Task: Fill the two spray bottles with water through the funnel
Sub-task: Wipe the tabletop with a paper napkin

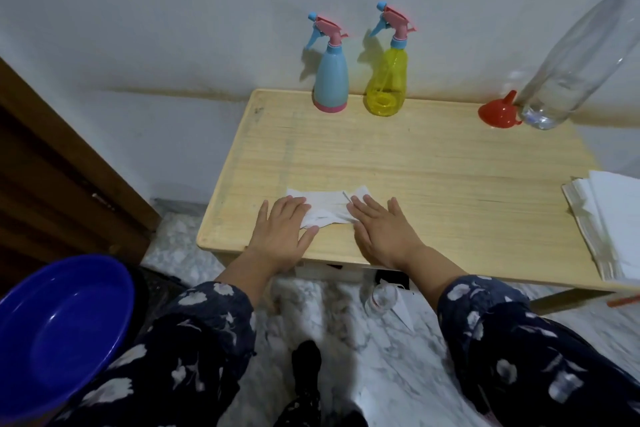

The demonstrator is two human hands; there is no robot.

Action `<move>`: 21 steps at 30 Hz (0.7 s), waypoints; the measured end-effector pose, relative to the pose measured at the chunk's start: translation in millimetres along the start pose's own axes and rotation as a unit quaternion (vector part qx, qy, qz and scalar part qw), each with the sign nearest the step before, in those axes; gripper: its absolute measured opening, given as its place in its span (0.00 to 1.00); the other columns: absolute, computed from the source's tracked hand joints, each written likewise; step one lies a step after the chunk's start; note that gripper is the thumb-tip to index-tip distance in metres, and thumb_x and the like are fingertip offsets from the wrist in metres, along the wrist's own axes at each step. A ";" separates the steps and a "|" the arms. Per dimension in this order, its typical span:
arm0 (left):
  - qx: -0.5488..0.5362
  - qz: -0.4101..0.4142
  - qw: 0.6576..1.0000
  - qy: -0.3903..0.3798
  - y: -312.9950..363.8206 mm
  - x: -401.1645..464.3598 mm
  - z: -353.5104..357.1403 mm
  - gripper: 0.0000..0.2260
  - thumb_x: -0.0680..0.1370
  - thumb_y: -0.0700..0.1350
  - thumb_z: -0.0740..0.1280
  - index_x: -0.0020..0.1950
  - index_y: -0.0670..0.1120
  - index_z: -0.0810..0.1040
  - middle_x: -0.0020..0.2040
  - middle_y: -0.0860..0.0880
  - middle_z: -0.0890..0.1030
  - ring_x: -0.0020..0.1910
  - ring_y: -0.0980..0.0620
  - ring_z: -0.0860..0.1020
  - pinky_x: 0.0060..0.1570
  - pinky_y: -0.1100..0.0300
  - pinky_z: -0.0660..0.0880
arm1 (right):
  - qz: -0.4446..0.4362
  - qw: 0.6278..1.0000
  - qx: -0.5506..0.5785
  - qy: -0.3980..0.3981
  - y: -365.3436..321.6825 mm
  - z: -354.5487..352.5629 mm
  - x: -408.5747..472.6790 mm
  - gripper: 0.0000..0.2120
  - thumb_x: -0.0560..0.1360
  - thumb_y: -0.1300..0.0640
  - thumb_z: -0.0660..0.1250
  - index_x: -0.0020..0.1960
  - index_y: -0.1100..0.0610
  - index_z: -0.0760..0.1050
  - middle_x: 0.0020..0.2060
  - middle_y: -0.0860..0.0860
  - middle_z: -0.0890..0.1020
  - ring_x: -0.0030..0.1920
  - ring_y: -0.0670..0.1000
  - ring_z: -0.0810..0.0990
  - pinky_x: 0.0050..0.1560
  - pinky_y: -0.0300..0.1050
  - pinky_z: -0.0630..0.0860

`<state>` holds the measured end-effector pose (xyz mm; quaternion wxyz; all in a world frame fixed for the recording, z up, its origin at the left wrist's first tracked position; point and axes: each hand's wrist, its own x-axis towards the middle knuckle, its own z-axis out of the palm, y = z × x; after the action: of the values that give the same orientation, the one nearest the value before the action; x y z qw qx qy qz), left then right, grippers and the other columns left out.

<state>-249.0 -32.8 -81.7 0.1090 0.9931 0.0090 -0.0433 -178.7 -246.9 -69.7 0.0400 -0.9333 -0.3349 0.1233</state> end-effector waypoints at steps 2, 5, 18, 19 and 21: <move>-0.021 -0.012 0.999 0.026 4.2 2.5 0.1 0.28 0.81 0.60 0.50 0.78 0.49 0.54 0.78 0.52 0.55 0.77 0.50 0.50 0.75 0.46 0.44 | 0.002 1.000 0.013 0.025 -0.8 -4.7 1.6 0.26 0.82 0.48 0.47 0.78 0.50 0.48 0.78 0.48 0.49 0.78 0.50 0.45 0.74 0.59 0.40; -0.047 -0.022 0.998 0.033 9.9 10.7 1.0 0.32 0.80 0.61 0.55 0.79 0.49 0.48 0.79 0.51 0.51 0.78 0.49 0.46 0.75 0.48 0.45 | 0.004 1.000 0.016 0.001 2.0 -9.1 10.3 0.30 0.80 0.41 0.48 0.78 0.48 0.45 0.78 0.47 0.45 0.78 0.50 0.41 0.74 0.61 0.38; 0.094 0.021 0.991 -0.087 9.7 -9.0 2.2 0.22 0.84 0.52 0.43 0.79 0.57 0.42 0.79 0.55 0.40 0.78 0.53 0.40 0.74 0.41 0.43 | -0.065 0.995 0.032 0.063 9.4 16.5 -9.7 0.24 0.80 0.55 0.48 0.75 0.49 0.61 0.74 0.53 0.65 0.75 0.58 0.61 0.72 0.64 0.53; 0.096 0.014 0.992 -0.086 12.2 -14.7 1.9 0.22 0.84 0.52 0.43 0.79 0.57 0.42 0.79 0.55 0.41 0.78 0.54 0.41 0.74 0.41 0.43 | -0.067 0.996 0.030 0.058 7.9 16.9 -15.1 0.23 0.80 0.59 0.52 0.75 0.49 0.62 0.74 0.52 0.64 0.76 0.57 0.60 0.72 0.63 0.52; 0.095 0.000 0.992 -0.084 18.6 -26.6 2.2 0.22 0.84 0.51 0.43 0.79 0.56 0.42 0.79 0.56 0.41 0.78 0.54 0.41 0.75 0.42 0.44 | -0.062 0.997 0.021 0.045 4.3 21.0 -27.6 0.23 0.81 0.60 0.53 0.76 0.51 0.60 0.76 0.50 0.61 0.77 0.55 0.56 0.73 0.63 0.50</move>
<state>-275.1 -51.6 -77.5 0.0141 0.9918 -0.0043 -0.1268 -202.1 -267.9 -85.1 0.0817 -0.9145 -0.3869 0.0856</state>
